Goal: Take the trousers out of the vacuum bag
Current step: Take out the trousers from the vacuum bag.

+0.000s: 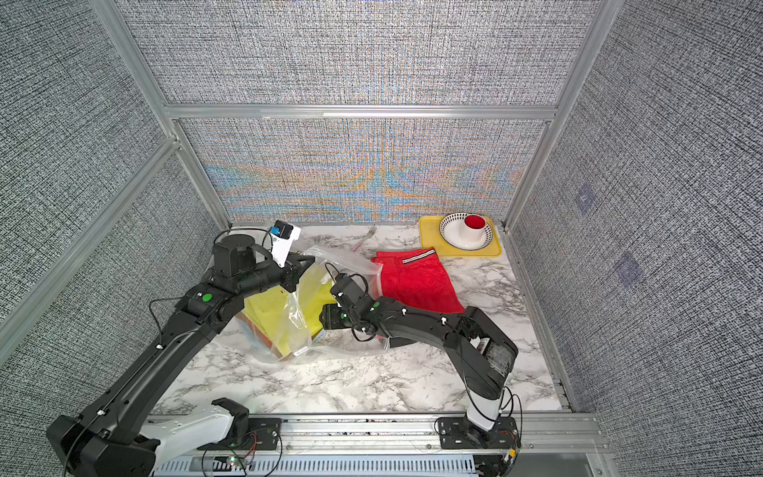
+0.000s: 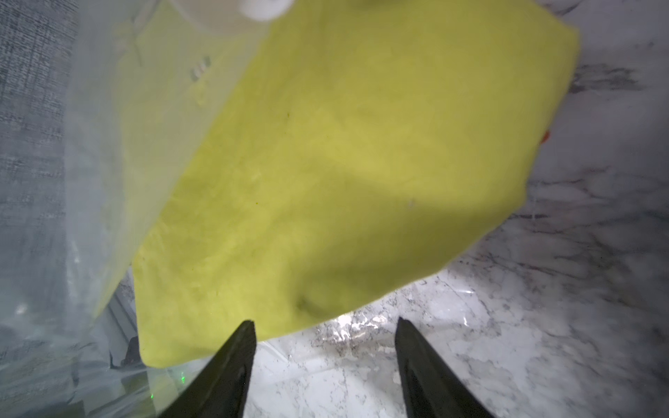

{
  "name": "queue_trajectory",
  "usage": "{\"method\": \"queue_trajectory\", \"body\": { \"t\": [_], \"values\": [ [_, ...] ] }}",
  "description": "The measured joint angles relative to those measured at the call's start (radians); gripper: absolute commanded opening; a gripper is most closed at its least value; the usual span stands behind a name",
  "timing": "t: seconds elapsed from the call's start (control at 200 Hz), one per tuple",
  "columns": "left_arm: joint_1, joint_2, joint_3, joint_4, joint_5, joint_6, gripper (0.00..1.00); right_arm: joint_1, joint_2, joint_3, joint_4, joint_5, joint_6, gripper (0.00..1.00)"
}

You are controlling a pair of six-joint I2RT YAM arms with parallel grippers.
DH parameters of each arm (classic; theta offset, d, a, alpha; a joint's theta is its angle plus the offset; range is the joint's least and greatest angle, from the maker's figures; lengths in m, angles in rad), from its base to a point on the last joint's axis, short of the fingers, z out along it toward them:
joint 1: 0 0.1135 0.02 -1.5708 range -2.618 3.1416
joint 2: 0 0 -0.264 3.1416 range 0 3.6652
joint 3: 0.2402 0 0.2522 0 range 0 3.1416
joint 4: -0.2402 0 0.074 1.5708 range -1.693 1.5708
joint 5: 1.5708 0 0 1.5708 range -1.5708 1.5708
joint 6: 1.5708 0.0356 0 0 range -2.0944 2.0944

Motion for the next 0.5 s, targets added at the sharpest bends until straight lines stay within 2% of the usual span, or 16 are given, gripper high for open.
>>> {"method": "queue_trajectory", "body": {
  "t": [0.501],
  "values": [
    [0.000,0.010,0.014,-0.004,-0.033,0.014,0.00,0.013,0.072,0.010,0.039,-0.017,0.041,0.67]
  ]
}}
